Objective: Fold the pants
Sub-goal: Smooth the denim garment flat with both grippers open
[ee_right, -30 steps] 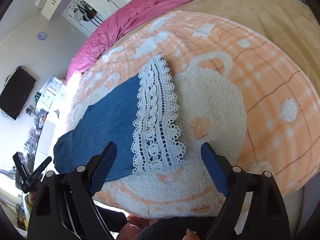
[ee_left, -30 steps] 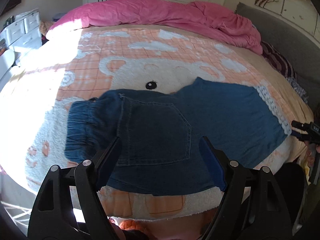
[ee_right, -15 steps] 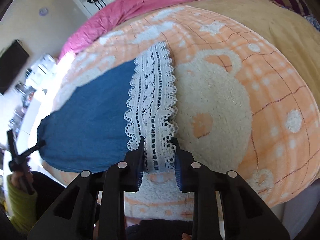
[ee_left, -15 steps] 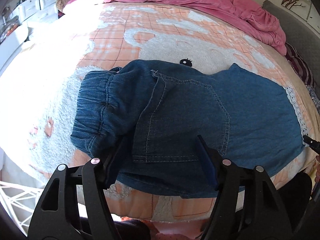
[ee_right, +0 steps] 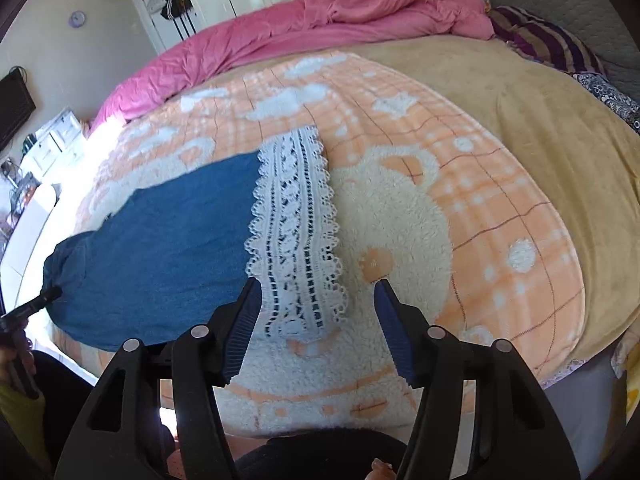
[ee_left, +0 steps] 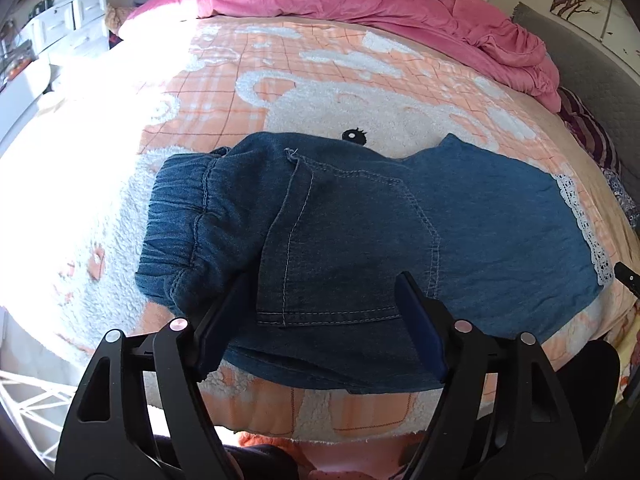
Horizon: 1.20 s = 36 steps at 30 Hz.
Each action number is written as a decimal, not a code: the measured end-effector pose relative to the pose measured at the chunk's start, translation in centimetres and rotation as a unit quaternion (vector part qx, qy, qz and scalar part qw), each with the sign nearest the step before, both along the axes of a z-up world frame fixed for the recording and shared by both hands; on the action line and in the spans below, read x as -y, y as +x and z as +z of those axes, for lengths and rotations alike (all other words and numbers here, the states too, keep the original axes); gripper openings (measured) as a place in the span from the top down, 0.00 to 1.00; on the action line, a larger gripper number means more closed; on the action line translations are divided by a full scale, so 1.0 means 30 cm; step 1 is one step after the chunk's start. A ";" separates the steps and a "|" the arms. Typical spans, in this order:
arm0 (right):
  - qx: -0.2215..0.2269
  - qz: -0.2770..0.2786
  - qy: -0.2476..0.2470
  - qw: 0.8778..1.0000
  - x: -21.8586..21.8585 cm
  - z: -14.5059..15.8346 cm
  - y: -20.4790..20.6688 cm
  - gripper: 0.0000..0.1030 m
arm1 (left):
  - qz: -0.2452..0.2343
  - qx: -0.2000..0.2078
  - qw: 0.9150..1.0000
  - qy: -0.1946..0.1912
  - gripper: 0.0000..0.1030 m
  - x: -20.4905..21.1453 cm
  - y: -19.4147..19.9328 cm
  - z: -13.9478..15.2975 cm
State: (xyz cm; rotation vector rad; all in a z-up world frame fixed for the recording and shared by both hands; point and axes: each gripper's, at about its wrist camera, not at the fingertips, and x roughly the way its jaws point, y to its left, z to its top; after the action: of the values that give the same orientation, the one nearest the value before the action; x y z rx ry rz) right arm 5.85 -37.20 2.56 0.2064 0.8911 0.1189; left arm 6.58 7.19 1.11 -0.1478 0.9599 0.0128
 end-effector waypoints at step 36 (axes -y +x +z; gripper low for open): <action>-0.001 0.104 -0.046 0.994 -0.513 -0.116 -0.022 0.09 | -0.057 0.030 0.998 0.024 0.09 0.110 -0.023 0.032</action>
State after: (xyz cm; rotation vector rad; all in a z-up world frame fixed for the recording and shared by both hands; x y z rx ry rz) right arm 5.20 -21.82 -0.91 0.0274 0.9170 0.2708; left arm 5.88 3.90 2.07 -0.0495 0.9062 -0.0725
